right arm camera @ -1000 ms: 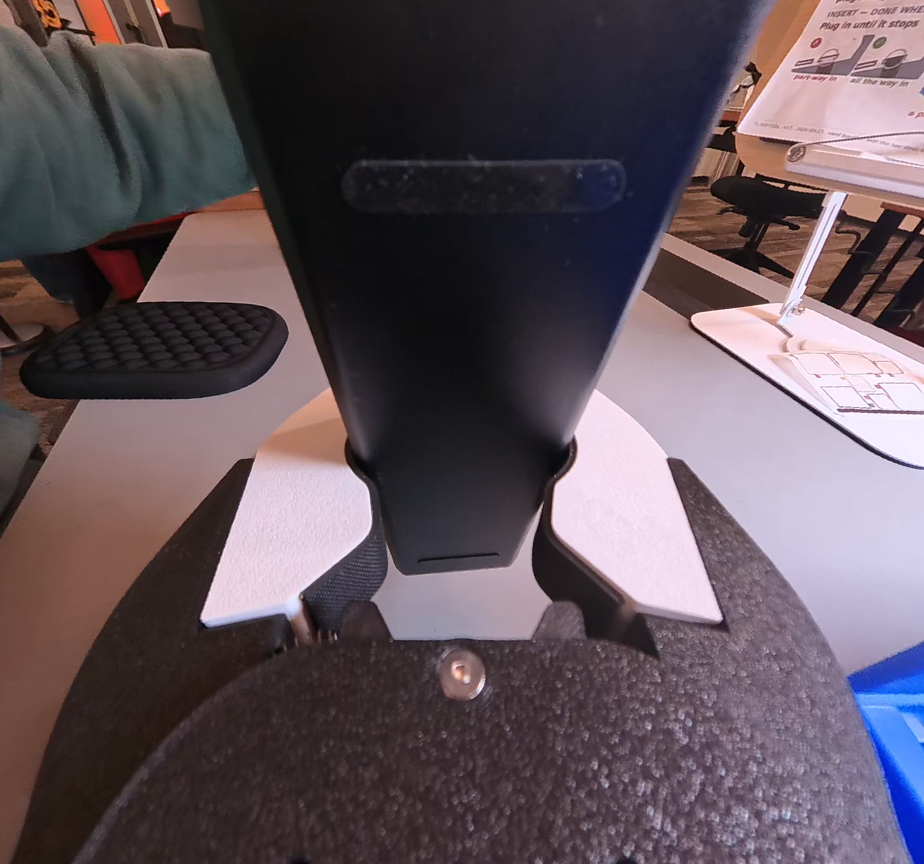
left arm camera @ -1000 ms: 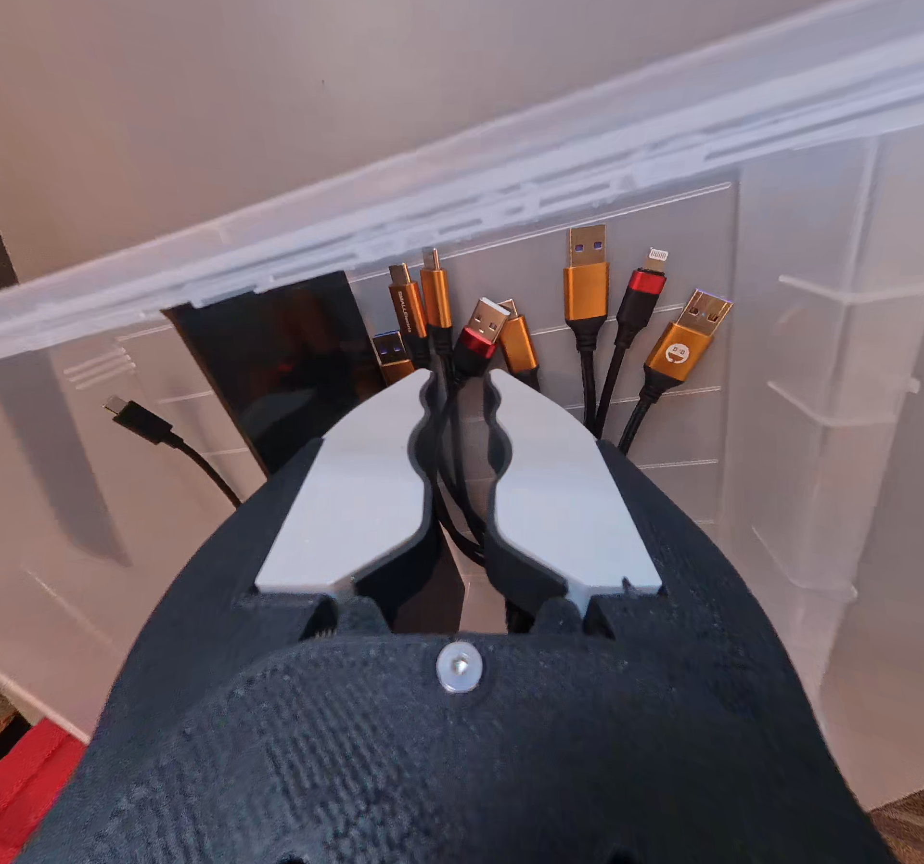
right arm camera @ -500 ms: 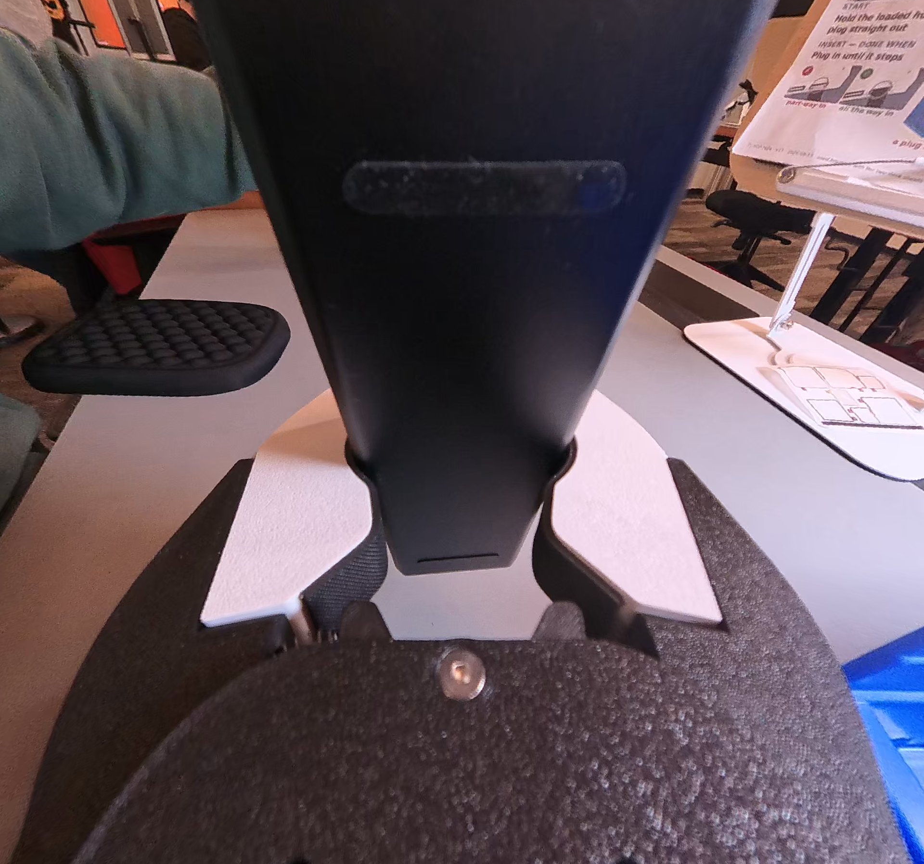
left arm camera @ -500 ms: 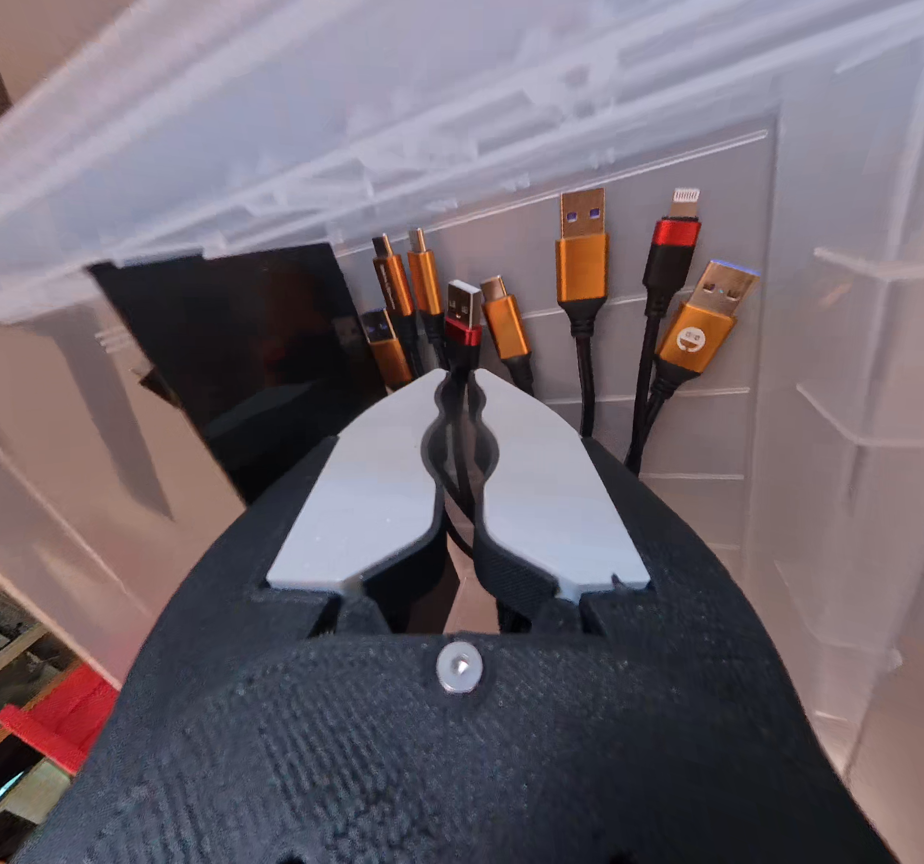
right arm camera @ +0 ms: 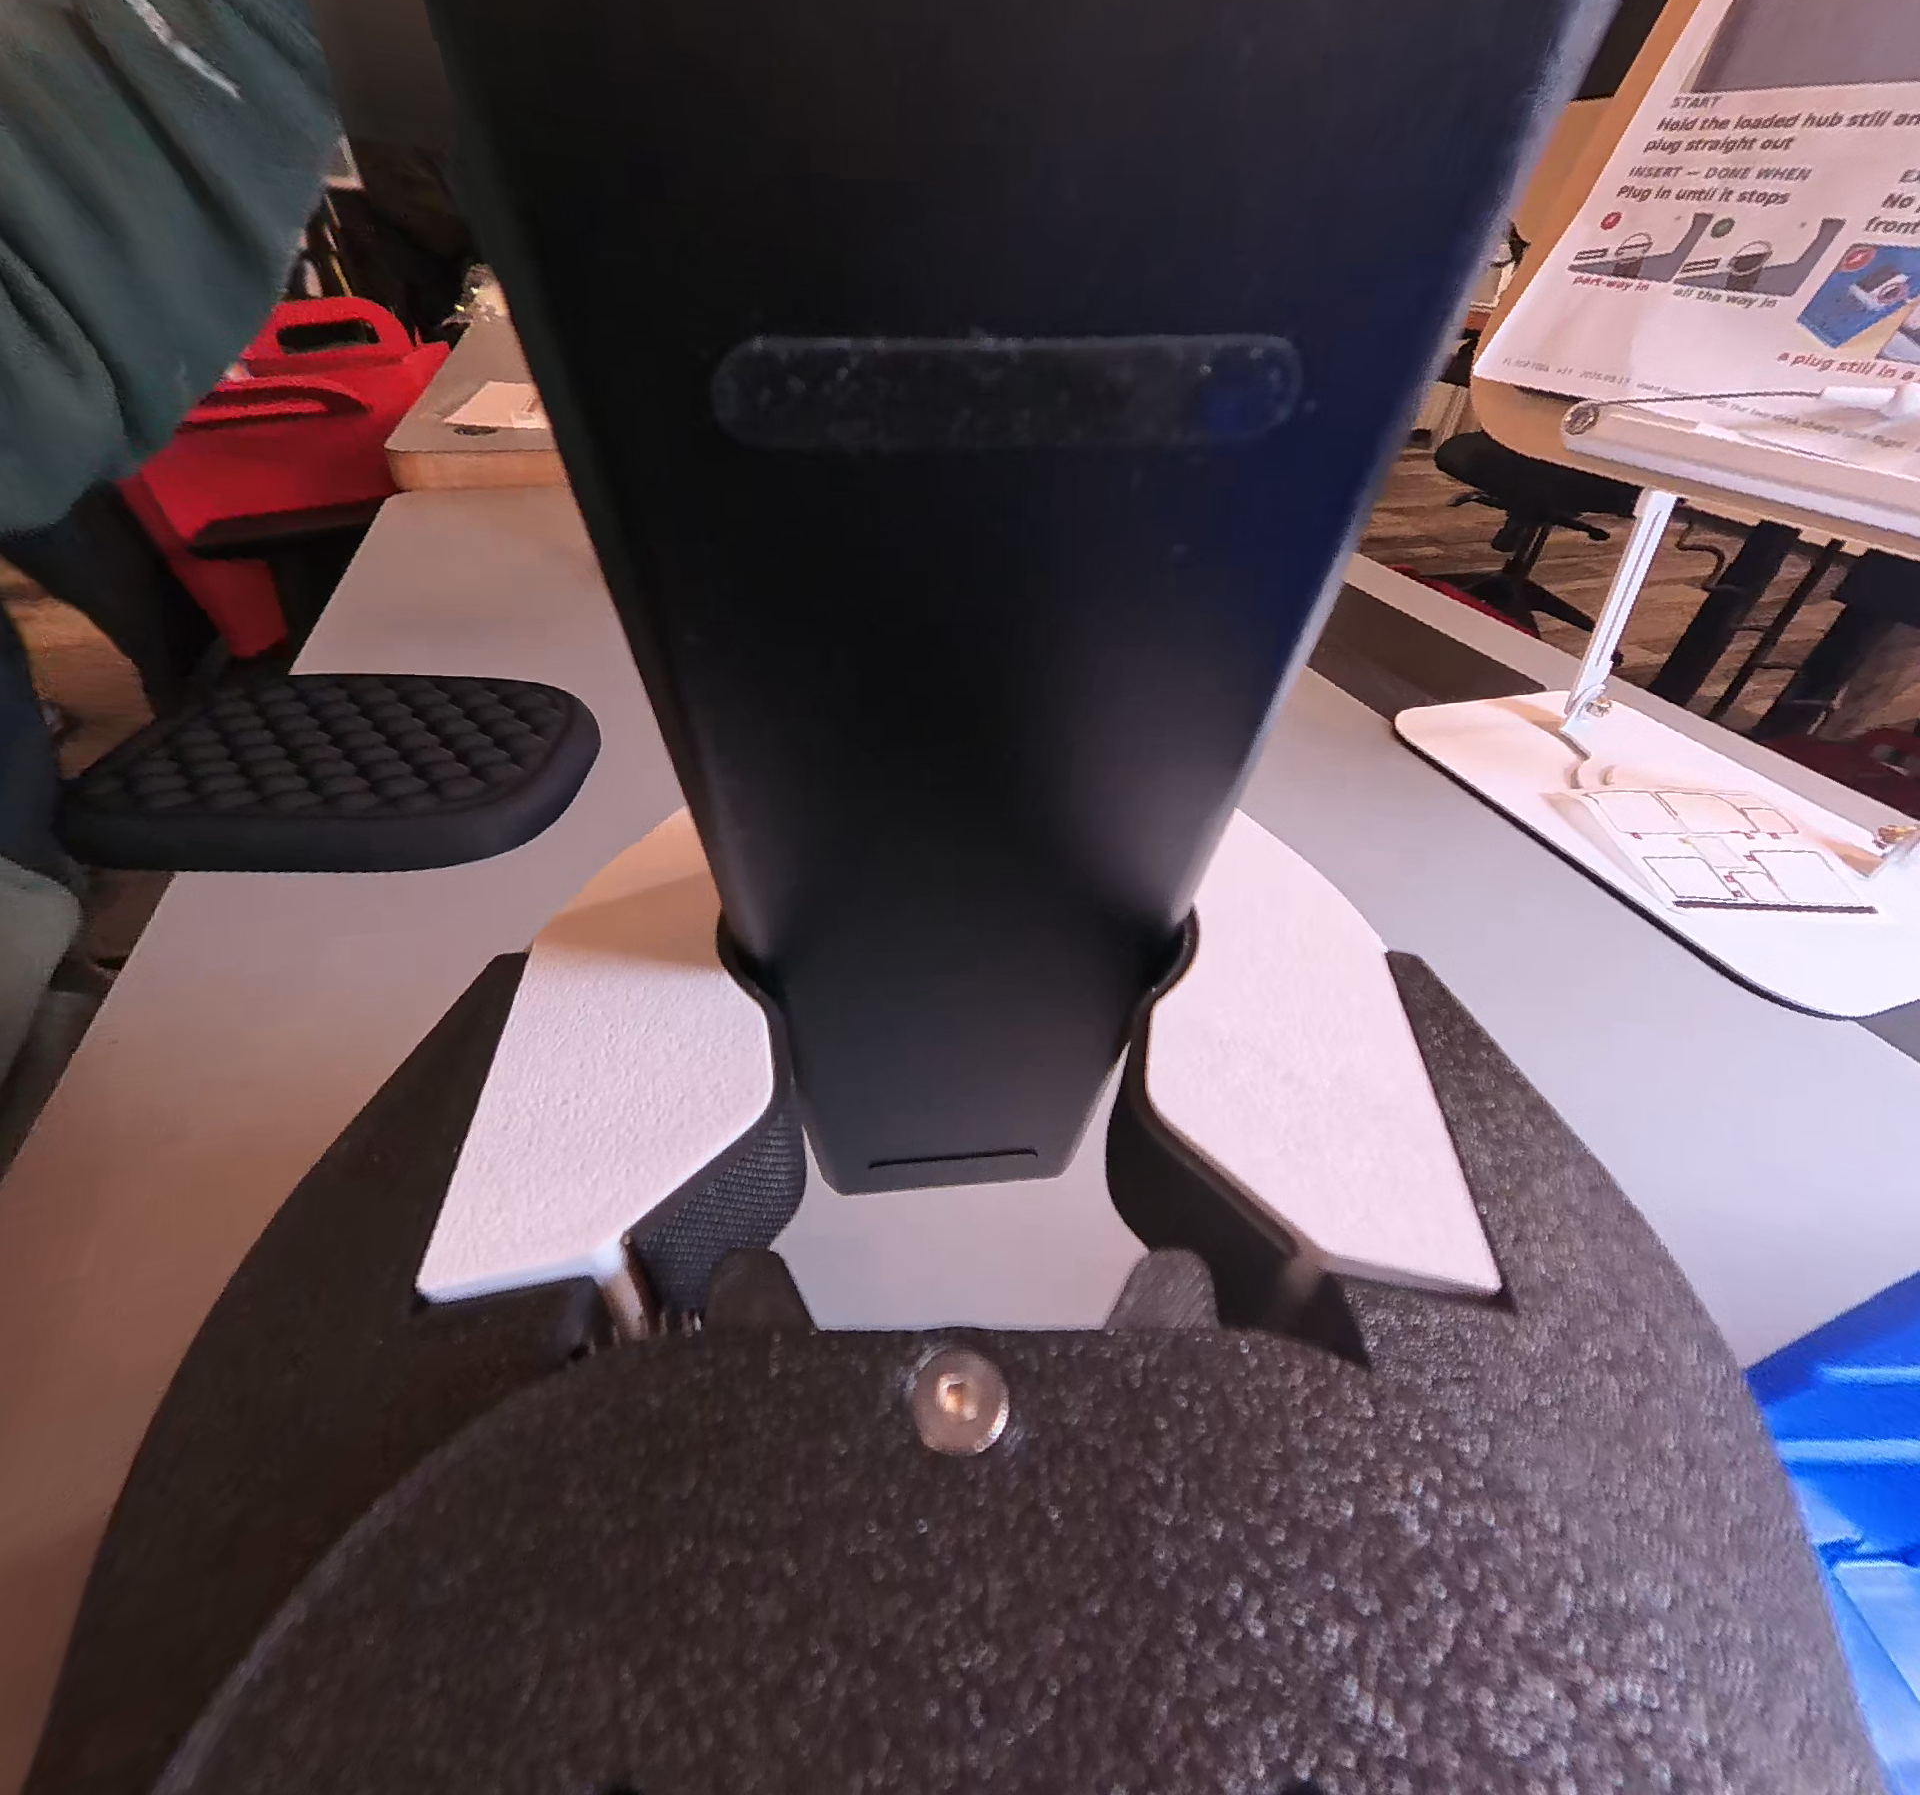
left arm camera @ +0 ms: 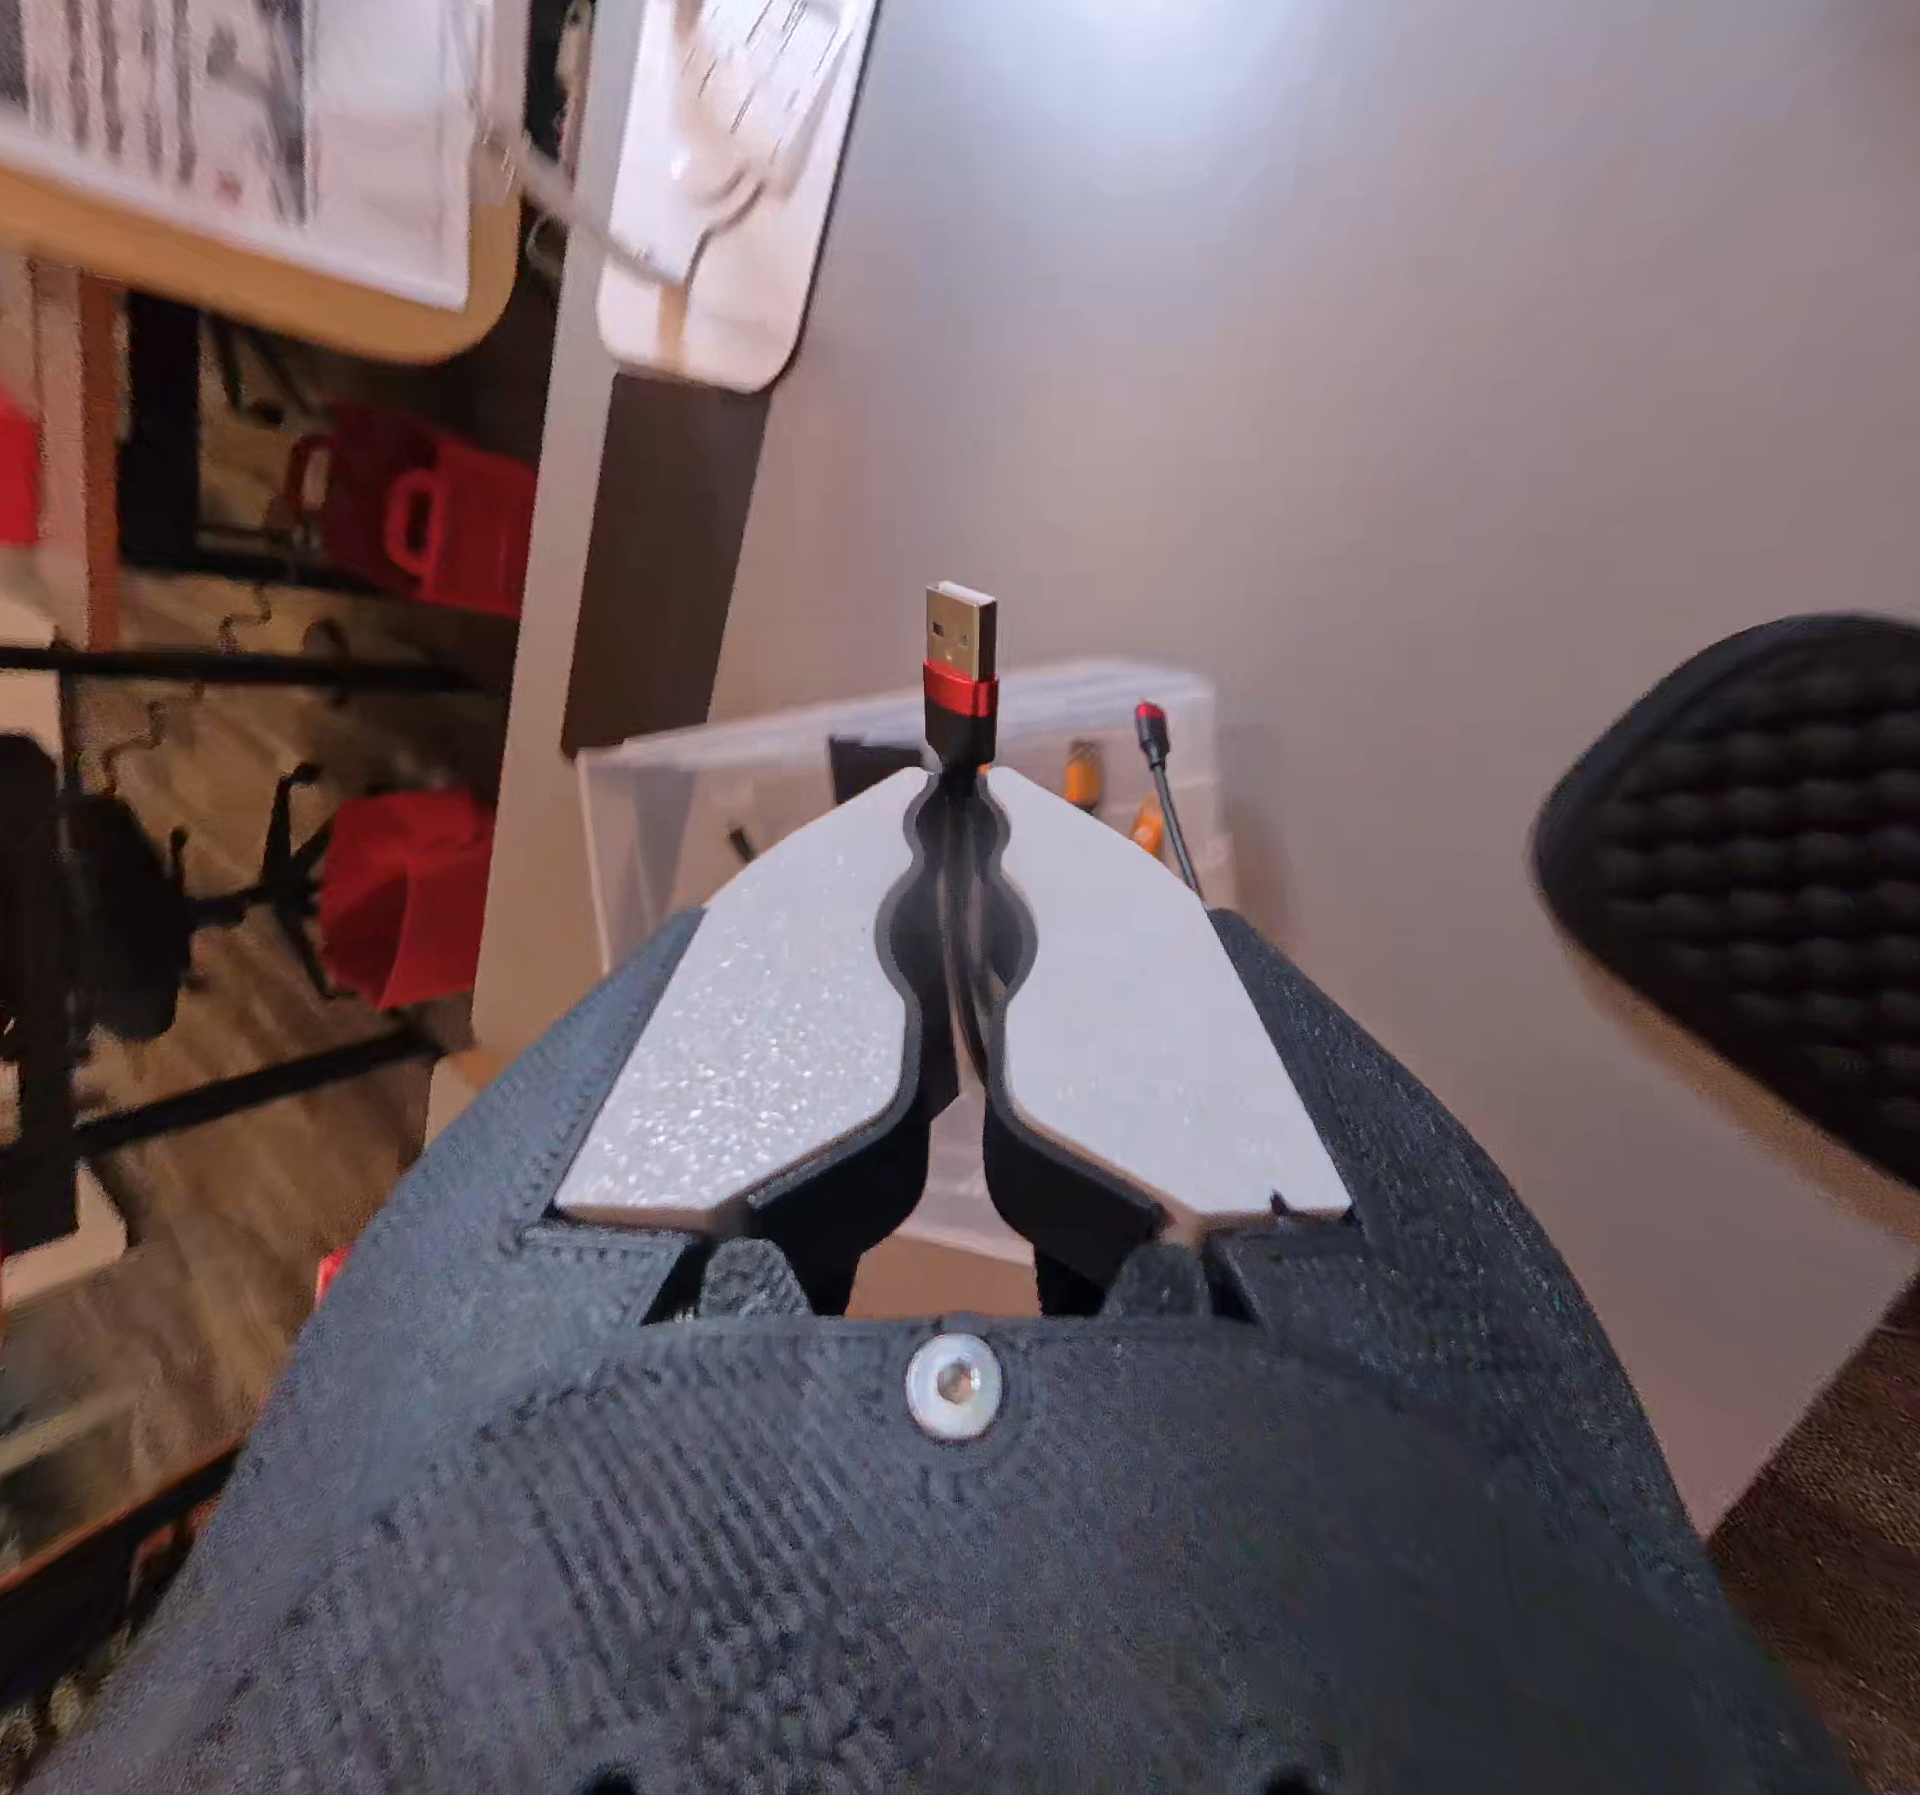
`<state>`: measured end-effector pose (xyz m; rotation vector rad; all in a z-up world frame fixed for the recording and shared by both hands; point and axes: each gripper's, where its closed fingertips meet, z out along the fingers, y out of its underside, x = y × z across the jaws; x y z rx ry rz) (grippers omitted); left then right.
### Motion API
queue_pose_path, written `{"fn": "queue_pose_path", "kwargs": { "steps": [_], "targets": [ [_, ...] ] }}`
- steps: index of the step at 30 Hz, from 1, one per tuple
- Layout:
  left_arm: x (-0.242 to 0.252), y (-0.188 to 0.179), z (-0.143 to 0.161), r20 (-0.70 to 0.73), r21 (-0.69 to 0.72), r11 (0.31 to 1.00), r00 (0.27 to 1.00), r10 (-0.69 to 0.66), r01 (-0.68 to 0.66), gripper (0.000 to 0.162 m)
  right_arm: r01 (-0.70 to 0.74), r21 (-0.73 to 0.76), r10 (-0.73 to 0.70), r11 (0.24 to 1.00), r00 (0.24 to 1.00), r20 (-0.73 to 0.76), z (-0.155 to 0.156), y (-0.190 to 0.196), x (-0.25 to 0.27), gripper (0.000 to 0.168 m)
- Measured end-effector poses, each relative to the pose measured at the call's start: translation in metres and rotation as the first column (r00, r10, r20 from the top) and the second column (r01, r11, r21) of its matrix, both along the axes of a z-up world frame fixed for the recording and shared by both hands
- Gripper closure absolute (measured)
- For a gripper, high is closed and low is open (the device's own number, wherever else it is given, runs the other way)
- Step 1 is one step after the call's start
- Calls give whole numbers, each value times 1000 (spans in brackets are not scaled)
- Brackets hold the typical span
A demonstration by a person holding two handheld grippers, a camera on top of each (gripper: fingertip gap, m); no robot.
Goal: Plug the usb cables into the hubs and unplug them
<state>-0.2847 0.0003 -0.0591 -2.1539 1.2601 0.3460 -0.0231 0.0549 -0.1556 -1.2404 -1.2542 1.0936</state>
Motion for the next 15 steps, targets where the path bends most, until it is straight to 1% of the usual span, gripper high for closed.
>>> {"fn": "queue_pose_path", "kwargs": {
  "steps": [1, 3, 6, 7, 8, 11, 13, 14, 15],
  "targets": [
    [21, -4, 0, 22, -28, 999, 999, -43, 43, 156, 4, -1, -4, 1000, 1000, -1, 0, 1, 0, 97],
    [71, -15, -14, 116, -123, 977, 981, -158, 172, 157, 12, 6, -12, 1000, 1000, -5, 2, 2, 2, 96],
    [142, -30, -41, 330, -222, 898, 896, -298, 381, 157, 22, 17, -22, 1000, 1000, -15, 5, 3, 4, 96],
    [159, -31, -53, 382, -248, 872, 869, -313, 423, 157, 23, 19, -23, 1000, 1000, -17, 6, 3, 5, 97],
    [170, -28, -72, 399, -281, 856, 864, -308, 435, 157, 24, 20, -24, 1000, 1000, -18, 6, 4, 5, 96],
    [182, -11, -147, 347, -393, 830, 900, -265, 396, 157, 28, 29, -28, 999, 1000, -11, 5, 5, 7, 97],
    [173, 4, -198, 236, -445, 840, 945, -225, 311, 157, 30, 34, -30, 999, 1000, -6, 3, 6, 8, 97],
    [169, 9, -215, 194, -449, 845, 954, -227, 292, 157, 29, 34, -29, 999, 1000, -5, 3, 6, 8, 96],
    [170, 12, -223, 192, -445, 847, 955, -228, 292, 154, 28, 34, -28, 999, 1000, -3, 2, 6, 8, 97]
  ]
}}
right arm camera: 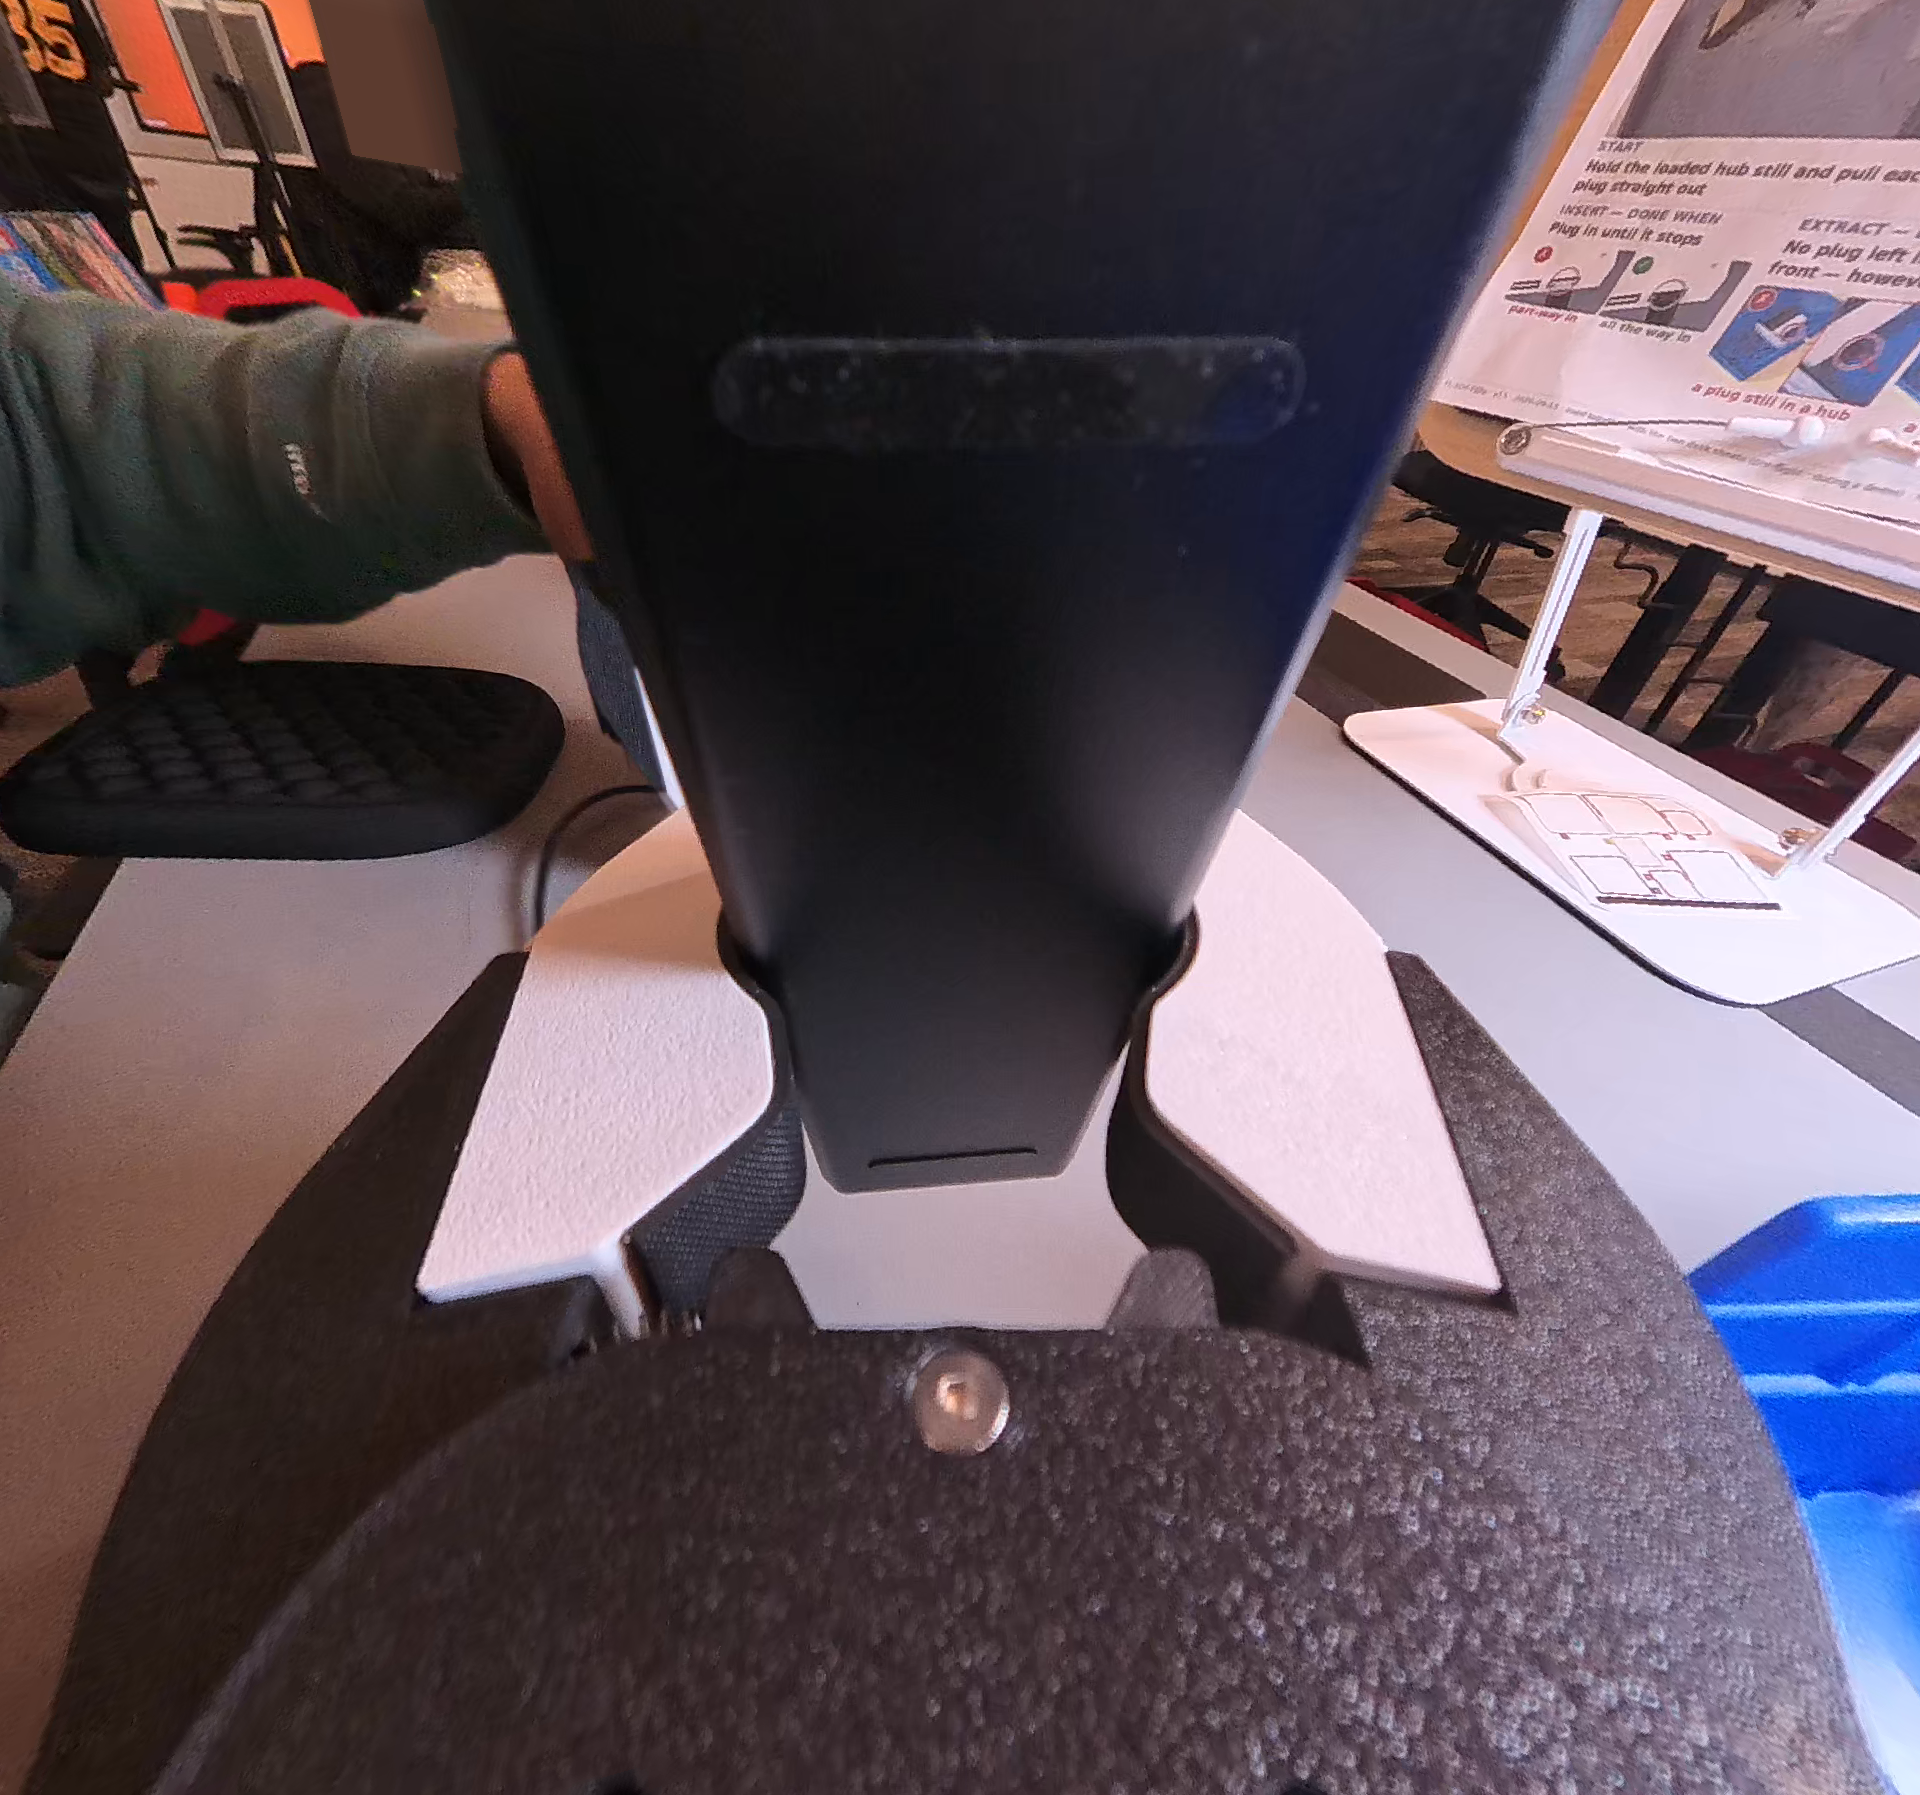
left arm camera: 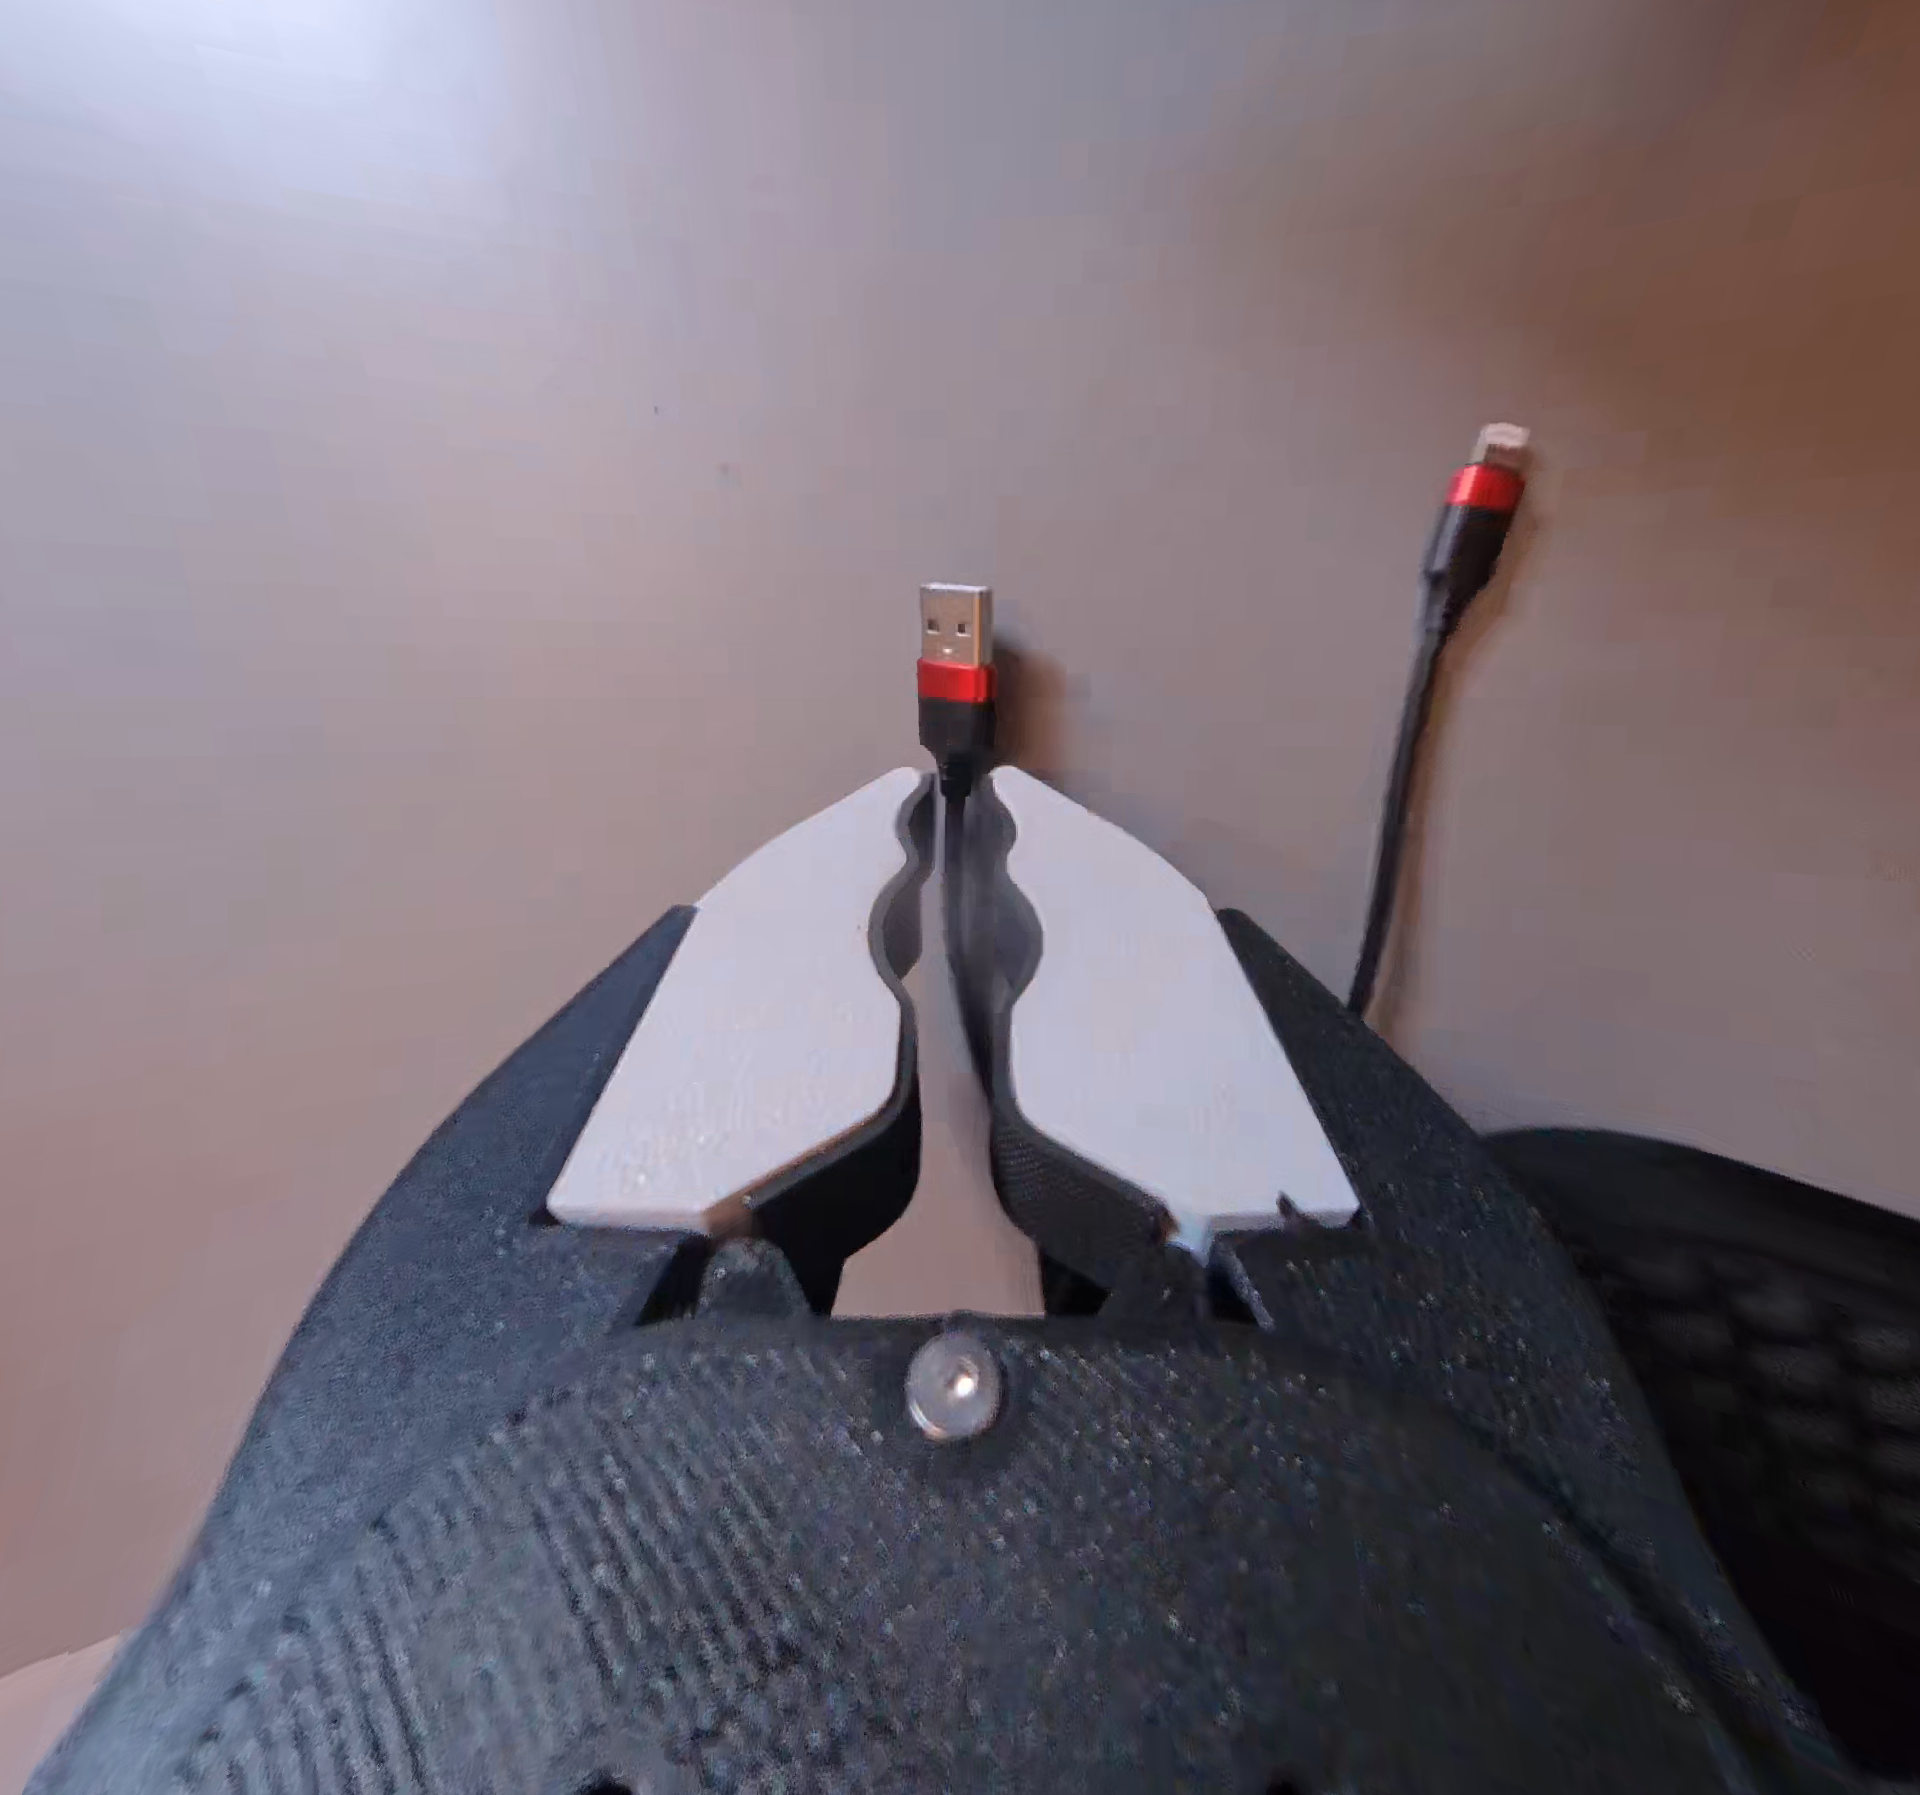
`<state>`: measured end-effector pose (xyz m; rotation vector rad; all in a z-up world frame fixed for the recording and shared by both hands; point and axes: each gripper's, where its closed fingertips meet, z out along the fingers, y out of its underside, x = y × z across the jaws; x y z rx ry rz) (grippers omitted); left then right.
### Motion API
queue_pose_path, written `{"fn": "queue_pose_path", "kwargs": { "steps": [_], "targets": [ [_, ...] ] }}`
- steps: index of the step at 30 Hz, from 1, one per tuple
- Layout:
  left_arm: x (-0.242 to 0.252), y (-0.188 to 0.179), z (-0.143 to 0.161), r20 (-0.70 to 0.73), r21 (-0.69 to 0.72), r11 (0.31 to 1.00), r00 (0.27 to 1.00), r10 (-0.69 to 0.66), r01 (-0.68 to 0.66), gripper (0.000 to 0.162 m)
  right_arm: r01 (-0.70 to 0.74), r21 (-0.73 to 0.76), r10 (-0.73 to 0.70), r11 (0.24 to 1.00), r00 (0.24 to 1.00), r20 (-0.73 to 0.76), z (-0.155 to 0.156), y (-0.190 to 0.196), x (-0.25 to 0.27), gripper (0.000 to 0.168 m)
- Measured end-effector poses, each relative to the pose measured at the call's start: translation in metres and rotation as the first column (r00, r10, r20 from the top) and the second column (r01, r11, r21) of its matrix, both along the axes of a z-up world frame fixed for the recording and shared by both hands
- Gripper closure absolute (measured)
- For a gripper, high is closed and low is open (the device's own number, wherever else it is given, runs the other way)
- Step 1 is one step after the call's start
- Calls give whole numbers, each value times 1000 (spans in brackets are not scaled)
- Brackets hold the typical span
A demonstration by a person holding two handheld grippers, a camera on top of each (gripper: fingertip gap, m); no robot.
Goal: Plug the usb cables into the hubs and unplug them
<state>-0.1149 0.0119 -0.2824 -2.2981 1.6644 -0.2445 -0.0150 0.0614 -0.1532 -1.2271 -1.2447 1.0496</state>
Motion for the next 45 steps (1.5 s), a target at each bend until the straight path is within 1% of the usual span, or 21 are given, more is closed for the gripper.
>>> {"fn": "queue_pose_path", "kwargs": {
  "steps": [1, 2, 3, 4, 6, 7, 9, 12, 14, 17, 20, 23, 25, 26, 30, 32, 34, 37, 41, 45],
  "targets": [
    [6, -2, -1, 48, -14, 1000, 999, 2, -2, 140, -1, 0, 1, 1000, 1000, 1, 0, 0, 0, 97],
    [15, -4, 4, 117, -31, 999, 993, 14, -10, 131, -2, 0, 2, 1000, 1000, 3, -1, 0, 0, 97],
    [22, -3, 13, 182, -20, 1000, 983, 26, -23, 127, -5, -2, 5, 1000, 1000, 4, -1, 0, 0, 97],
    [25, 0, 21, 233, 11, 999, 972, 38, -42, 127, -6, -4, 6, 1000, 1000, 5, -2, 0, -1, 97],
    [22, 5, 31, 284, 54, 994, 956, 74, -93, 128, -8, -9, 8, 1000, 1000, 11, -4, 0, -2, 97],
    [18, 8, 31, 301, 65, 990, 949, 98, -123, 128, -8, -10, 8, 1000, 1000, 14, -5, 0, -2, 97],
    [10, 10, 26, 331, 40, 983, 930, 159, -182, 129, -10, -12, 10, 1000, 1000, 19, -6, -1, -3, 97],
    [2, 6, 12, 343, 1, 973, 914, 216, -230, 130, -18, -9, 18, 1000, 1000, 26, -8, -5, -5, 97],
    [-6, 5, 0, 303, 2, 970, 924, 233, -245, 130, -27, -8, 27, 1000, 999, 35, -10, -7, -6, 97],
    [-3, 2, -3, 313, 7, 975, 927, 207, -220, 135, -49, -19, 50, 999, 997, 53, -17, -10, -9, 97],
    [2, 1, -3, 292, 52, 986, 946, 138, -160, 141, -64, -29, 66, 997, 995, 74, -23, -12, -11, 97],
    [10, -1, -3, 301, 58, 991, 949, 95, -118, 141, -77, -37, 80, 996, 993, 89, -28, -14, -13, 97],
    [13, -1, -3, 308, 58, 993, 948, 83, -106, 144, -85, -39, 88, 996, 991, 98, -31, -16, -14, 97],
    [13, 0, -3, 308, 61, 993, 948, 77, -100, 150, -88, -38, 92, 995, 990, 103, -32, -17, -14, 97],
    [13, 0, -2, 308, 100, 991, 950, 59, -94, 151, -119, -32, 122, 992, 985, 120, -36, -23, -15, 97],
    [15, 1, 12, 374, 110, 987, 925, 67, -116, 151, -157, -30, 160, 987, 979, 124, -37, -30, -14, 97],
    [20, -1, 36, 462, 119, 984, 885, 63, -132, 151, -208, -35, 211, 977, 969, 126, -38, -38, -15, 97],
    [29, -9, 67, 530, 165, 977, 848, 25, -132, 151, -278, -50, 283, 959, 948, 148, -42, -51, -16, 97],
    [48, -20, 89, 526, 234, 966, 850, -32, -108, 151, -332, -66, 338, 941, 920, 200, -53, -64, -20, 97],
    [62, -22, 96, 458, 286, 953, 888, -46, -98, 151, -363, -65, 368, 930, 902, 224, -56, -74, -23, 97]
  ]
}}
